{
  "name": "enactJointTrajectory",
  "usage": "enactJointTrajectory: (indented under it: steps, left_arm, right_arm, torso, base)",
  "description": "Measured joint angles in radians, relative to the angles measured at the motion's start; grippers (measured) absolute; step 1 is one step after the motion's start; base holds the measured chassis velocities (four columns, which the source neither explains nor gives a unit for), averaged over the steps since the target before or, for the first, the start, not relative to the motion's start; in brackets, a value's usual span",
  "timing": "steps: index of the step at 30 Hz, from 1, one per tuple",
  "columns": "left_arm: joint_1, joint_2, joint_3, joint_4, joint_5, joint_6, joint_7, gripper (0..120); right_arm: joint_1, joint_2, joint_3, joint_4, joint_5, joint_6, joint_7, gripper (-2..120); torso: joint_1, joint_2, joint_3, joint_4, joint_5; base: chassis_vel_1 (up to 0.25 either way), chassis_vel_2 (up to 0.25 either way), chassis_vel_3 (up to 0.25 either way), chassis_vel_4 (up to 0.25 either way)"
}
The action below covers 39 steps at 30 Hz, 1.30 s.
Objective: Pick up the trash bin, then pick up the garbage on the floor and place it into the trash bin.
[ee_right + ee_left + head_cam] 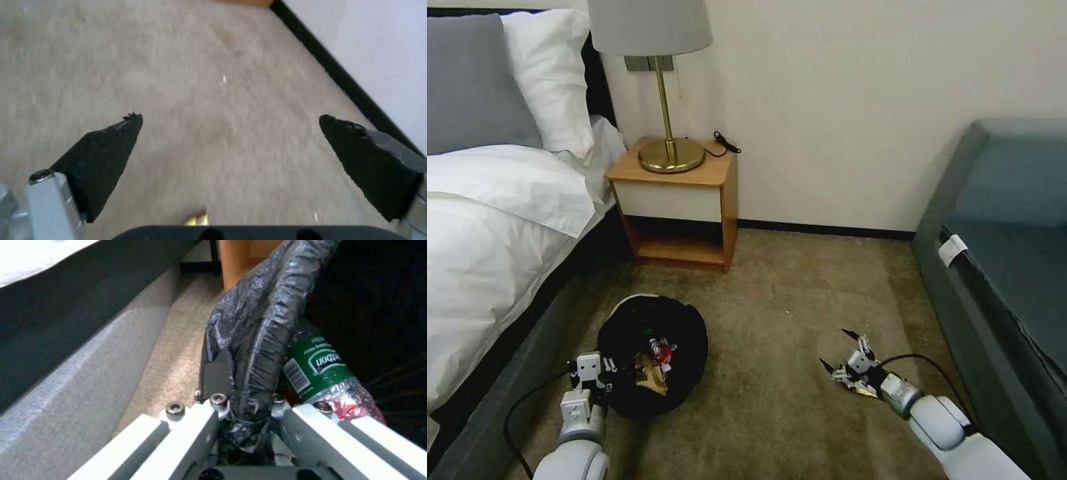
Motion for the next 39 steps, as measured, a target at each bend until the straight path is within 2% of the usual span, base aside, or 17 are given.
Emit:
enactJointTrajectory:
  steps: [6, 16, 29, 39]
  left_arm:
    - [0.004, -0.010, 0.004, 0.001, 0.008, -0.003, 0.004, 0]
    - [-0.008, -0.019, 0.011, 0.022, 0.016, -0.007, -0.001, 0]
    - [-0.022, -0.022, 0.011, 0.049, 0.017, -0.016, -0.004, 0]
    - [-0.031, -0.022, 0.017, 0.069, 0.017, -0.020, -0.006, 0]
  right_arm:
    - [-0.076, -0.016, 0.044, -0.006, -0.031, 0.026, 0.012, 100]
    - [-0.047, 0.010, 0.030, -0.088, -0.088, 0.058, 0.035, 100]
    - [0.021, 0.012, -0.053, -0.197, 0.044, 0.024, -0.027, 100]
    - [0.096, 0.025, -0.093, -0.305, 0.099, 0.017, -0.058, 100]
  torso:
    - [0.000, 0.000, 0.000, -0.0001, -0.0003]
    - [0.000, 0.000, 0.000, 0.0000, -0.0001]
    - [0.000, 0.000, 0.000, 0.0000, -0.0001]
    - [0.000, 0.000, 0.000, 0.0000, -0.0002]
  base:
    - [0.000, 0.000, 0.000, 0.000]
    - [0.000, 0.000, 0.000, 0.000]
    - [0.000, 0.000, 0.000, 0.000]
    - [0.000, 0.000, 0.000, 0.000]
